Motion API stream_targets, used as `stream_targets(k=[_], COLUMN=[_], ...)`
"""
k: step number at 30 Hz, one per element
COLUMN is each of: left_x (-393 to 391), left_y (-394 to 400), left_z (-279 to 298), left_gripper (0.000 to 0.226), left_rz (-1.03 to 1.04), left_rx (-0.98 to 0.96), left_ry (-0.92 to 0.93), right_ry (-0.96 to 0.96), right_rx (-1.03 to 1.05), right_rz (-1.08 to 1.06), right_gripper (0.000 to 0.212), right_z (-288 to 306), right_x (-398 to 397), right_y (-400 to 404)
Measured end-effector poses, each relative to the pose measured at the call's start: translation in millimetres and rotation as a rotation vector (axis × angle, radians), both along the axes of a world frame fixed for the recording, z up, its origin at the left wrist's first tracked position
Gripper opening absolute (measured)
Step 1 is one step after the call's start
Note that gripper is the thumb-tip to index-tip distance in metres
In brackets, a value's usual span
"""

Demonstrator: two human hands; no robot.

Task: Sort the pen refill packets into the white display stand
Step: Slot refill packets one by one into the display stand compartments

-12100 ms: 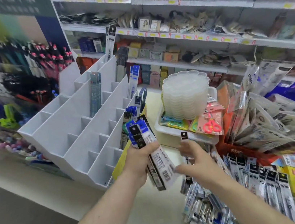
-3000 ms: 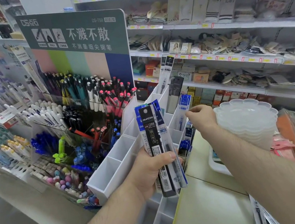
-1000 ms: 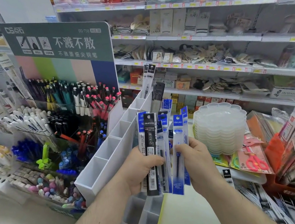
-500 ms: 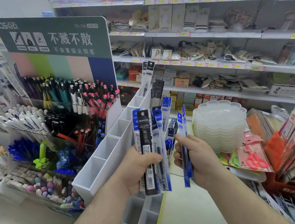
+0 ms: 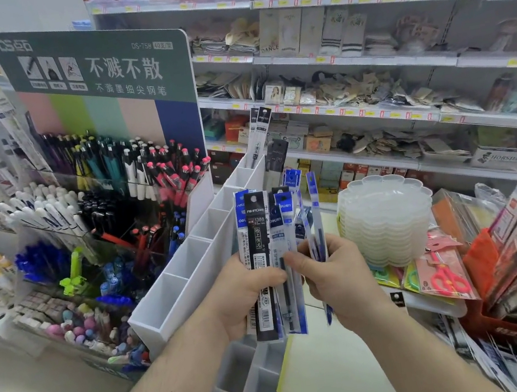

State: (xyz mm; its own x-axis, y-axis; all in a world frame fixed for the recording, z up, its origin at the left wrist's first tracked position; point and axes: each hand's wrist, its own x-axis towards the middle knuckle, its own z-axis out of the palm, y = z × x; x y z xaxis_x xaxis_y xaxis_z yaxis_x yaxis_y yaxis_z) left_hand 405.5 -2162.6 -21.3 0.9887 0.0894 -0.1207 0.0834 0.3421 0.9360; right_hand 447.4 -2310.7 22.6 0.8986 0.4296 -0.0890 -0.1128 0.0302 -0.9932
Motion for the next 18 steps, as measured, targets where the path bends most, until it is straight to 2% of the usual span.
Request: stream_targets(k=[4,9,13,18], left_x=[0,1,-1,-2], left_y=[-1,-3,-3,-4], left_z=[0,1,2,3], left_gripper=[0.052,0.049,0.021,0.009], left_rz=[0.019,0.048,0.052,0.039], left_rx=[-0.006,0.023,0.040,-0.010], left_ry=[0.001,0.015,0.015,-0.002], right_ry=[0.069,0.067,0.099,0.216], right_rx=[0.016,0.029,0.053,0.124], right_rz=[0.032,0.031,-0.091,-0.176], right_gripper=[0.011,0.017,0.012,0.008], right_z=[1,-3,-6,-5], right_x=[-2,-4,4,15], right_y=[-3,-5,-9,-12])
